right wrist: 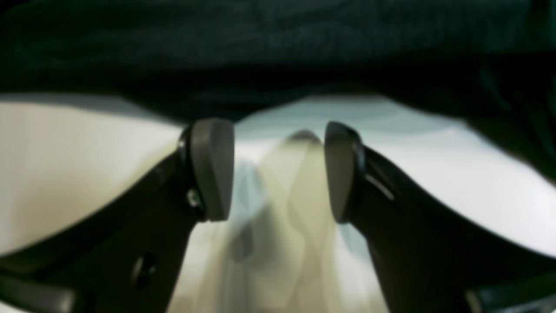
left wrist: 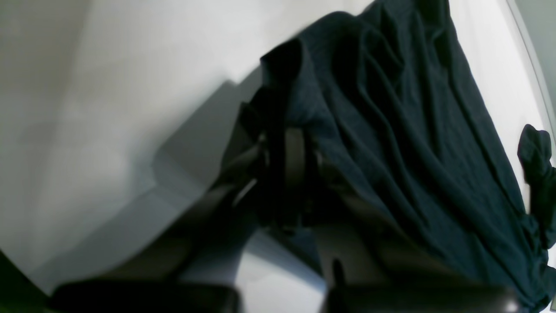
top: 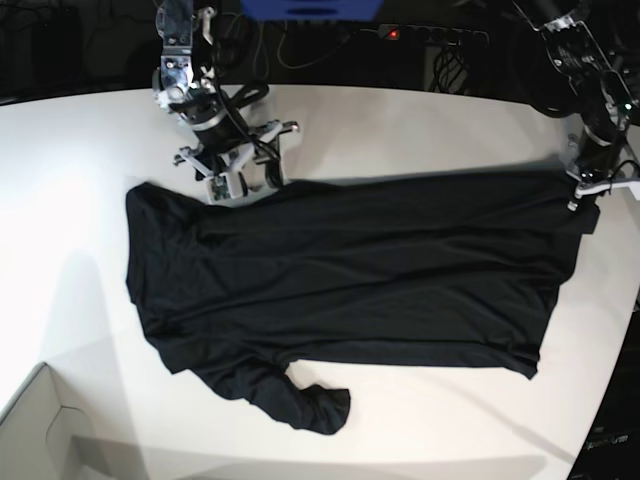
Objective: Layout the t-shirt on the table in an organized manner, then fold the t-shirt properly
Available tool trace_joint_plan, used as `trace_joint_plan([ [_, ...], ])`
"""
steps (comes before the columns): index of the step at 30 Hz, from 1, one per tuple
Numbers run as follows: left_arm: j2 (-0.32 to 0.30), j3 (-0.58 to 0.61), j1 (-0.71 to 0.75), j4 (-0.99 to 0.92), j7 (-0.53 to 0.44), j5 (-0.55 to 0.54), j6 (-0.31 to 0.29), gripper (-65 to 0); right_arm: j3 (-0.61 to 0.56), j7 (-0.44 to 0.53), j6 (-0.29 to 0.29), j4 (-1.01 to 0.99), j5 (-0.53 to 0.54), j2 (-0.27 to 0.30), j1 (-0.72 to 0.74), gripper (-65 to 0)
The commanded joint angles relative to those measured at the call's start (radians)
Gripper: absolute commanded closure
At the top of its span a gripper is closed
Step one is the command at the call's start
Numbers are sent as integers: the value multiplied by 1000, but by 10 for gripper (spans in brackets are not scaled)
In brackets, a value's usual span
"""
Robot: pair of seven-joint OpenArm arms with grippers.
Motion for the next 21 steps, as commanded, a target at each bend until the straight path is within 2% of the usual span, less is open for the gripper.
trace_joint_plan([
  [1, -15, -4, -5, 20, -17, -7, -8, 0, -3, 16, 4, 8, 15, -4, 6, -342],
  [7, -15, -4, -4, 20, -17, -5, -8, 0, -3, 16, 4, -1, 15, -4, 18, -405],
  [15, -15, -2, -7, 20, -17, -4, -8, 0, -61, 16, 8, -3, 15, -1, 20, -404],
  [21, -15, -4, -7, 17, -17, -2, -8, 0, -61, 14, 8, -6, 15, -2, 44, -403],
])
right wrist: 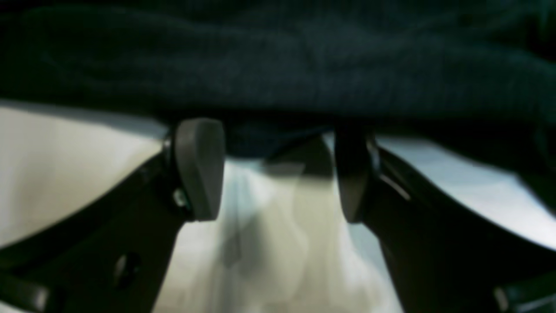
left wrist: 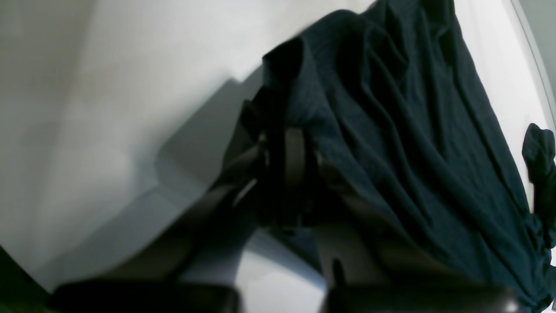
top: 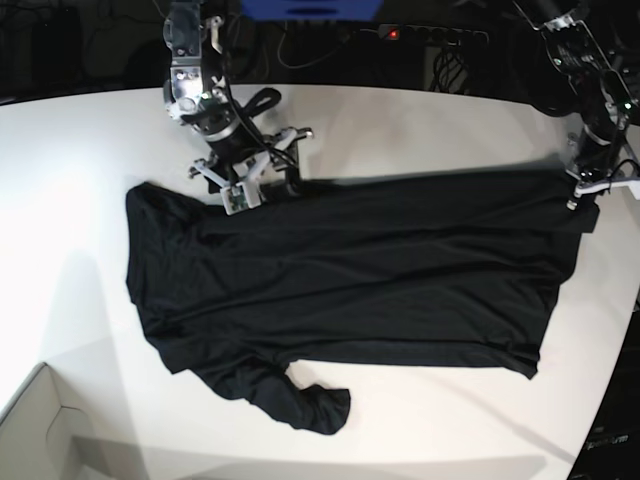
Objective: Layout the t-shirt on the table in an organized manner, then fold the t-shirt properly
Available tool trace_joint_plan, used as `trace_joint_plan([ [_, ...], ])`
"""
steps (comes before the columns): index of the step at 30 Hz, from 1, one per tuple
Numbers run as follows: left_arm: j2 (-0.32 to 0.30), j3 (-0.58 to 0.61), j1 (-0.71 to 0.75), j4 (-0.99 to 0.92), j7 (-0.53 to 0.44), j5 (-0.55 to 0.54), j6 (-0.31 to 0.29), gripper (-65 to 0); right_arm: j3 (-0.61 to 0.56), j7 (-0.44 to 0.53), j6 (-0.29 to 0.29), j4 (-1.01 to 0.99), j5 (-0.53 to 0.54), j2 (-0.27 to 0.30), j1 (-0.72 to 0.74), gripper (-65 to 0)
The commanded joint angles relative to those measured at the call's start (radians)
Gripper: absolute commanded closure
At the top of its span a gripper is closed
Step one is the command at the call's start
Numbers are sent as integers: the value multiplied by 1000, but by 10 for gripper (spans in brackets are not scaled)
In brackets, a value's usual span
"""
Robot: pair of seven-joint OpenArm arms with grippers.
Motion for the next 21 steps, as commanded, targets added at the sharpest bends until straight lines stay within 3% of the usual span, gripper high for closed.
trace_joint_plan([
  [1, -15, -4, -8, 17, -17, -6, -8, 0, -2, 22, 6, 8, 17, -5, 12, -403],
  [13, -15, -4, -12, 17, -17, -6, -8, 0, -1, 24, 4, -32, 17, -4, 23, -386],
  [17, -15, -4, -13, 18, -17, -6, -8, 0, -2, 24, 8, -32, 17, -4, 23, -260],
  [21, -15, -4, -13, 20, -17, -6, -8, 0, -2, 24, 8, -25, 17, -2, 16, -19],
])
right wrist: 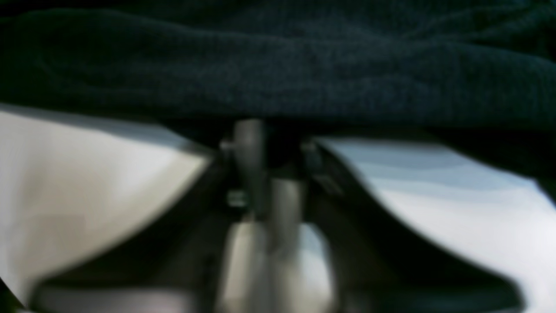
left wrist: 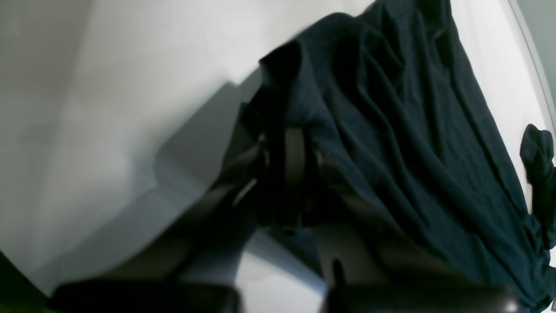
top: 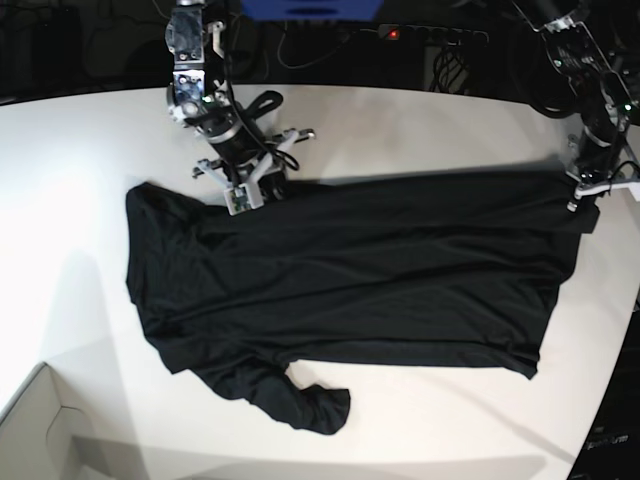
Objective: Layout the t-shirt on the table in an organized manner, then fold the t-shirt properly
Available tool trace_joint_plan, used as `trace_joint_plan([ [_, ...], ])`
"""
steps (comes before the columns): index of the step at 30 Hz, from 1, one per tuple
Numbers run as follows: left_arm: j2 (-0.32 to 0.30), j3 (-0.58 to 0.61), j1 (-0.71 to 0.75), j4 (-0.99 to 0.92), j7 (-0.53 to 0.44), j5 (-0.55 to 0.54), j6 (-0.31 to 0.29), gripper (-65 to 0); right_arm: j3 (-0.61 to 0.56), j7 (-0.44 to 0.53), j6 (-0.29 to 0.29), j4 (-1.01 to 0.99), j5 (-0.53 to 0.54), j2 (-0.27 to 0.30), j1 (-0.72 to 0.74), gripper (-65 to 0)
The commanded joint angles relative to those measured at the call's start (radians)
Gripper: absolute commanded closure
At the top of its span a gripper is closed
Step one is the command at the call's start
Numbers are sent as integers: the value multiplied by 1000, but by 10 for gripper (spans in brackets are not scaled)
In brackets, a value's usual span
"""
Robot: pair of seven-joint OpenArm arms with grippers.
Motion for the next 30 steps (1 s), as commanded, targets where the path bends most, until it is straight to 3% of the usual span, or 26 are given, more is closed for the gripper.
trace_joint_plan([
  [1, -15, -4, -7, 20, -17, -9, -8, 0, -2, 18, 8, 21, 12, -3, -1, 0],
  [10, -37, -6, 0, 22, -17, -20, -8, 0, -4, 18, 15, 187, 12, -1, -105, 0],
  [17, -38, -64, 22, 89, -16, -20, -8, 0, -2, 18, 107, 358, 12, -3, -216, 0],
  [26, -43, -70, 74, 148, -16, -20, -8, 0, -4, 18, 184, 473, 12, -3, -301, 0],
  [30, -43, -70, 79, 144, -16, -20, -8, 0, -4, 18, 264, 477, 8, -3, -315, 0],
])
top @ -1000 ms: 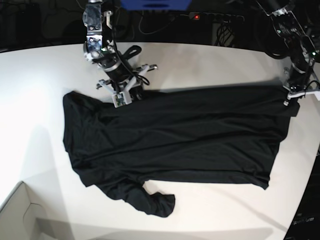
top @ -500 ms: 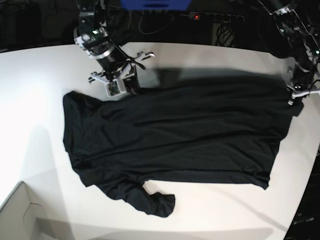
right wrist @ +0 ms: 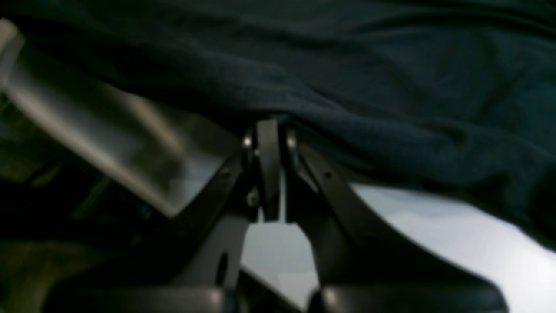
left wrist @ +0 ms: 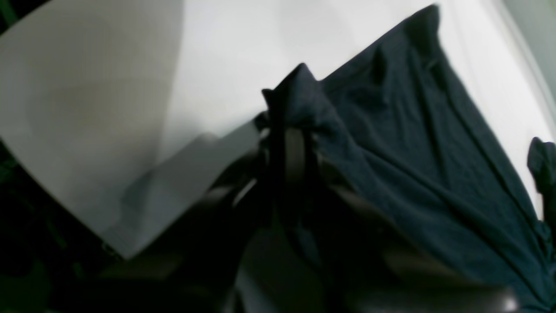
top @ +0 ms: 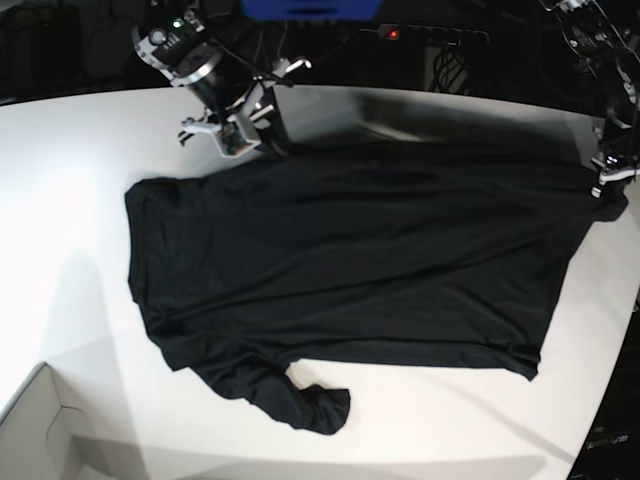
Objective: Layout the t-shirt on the table in an organized manner, then fold the t-shirt properly
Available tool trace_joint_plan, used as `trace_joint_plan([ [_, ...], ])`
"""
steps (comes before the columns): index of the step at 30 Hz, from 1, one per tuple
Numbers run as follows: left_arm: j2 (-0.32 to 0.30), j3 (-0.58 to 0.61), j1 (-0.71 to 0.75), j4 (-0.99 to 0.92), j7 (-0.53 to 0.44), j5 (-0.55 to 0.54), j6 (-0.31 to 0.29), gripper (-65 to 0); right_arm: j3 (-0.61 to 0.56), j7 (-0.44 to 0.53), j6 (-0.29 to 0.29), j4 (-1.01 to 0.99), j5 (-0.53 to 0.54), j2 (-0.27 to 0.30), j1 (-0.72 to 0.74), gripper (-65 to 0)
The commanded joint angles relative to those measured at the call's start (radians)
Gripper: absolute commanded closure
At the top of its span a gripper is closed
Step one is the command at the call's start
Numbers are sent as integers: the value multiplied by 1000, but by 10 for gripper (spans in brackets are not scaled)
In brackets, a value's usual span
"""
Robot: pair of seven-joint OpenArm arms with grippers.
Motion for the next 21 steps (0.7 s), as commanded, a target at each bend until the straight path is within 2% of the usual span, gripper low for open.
trace_joint_plan([
  [1, -17, -5, -7, 15, -24, -9, -5, 0, -1, 31, 12, 17, 16, -5, 8, 0],
  [8, -19, 15, -30, 15, -21, -3, -5, 0, 2, 22, 11, 5, 14, -3, 63, 0],
  [13, -19, 18, -33, -14, 54, -3, -5, 0, 3, 24, 12, 5, 14, 14, 40, 0],
  [17, -21, 17, -44, -6, 62, -7, -5, 0, 11, 22, 11, 13, 19, 15, 76, 0],
  [21, -60, 23, -79, -16, 97, 0, -3, 0, 23, 22, 11, -15, 16, 12, 103, 0],
])
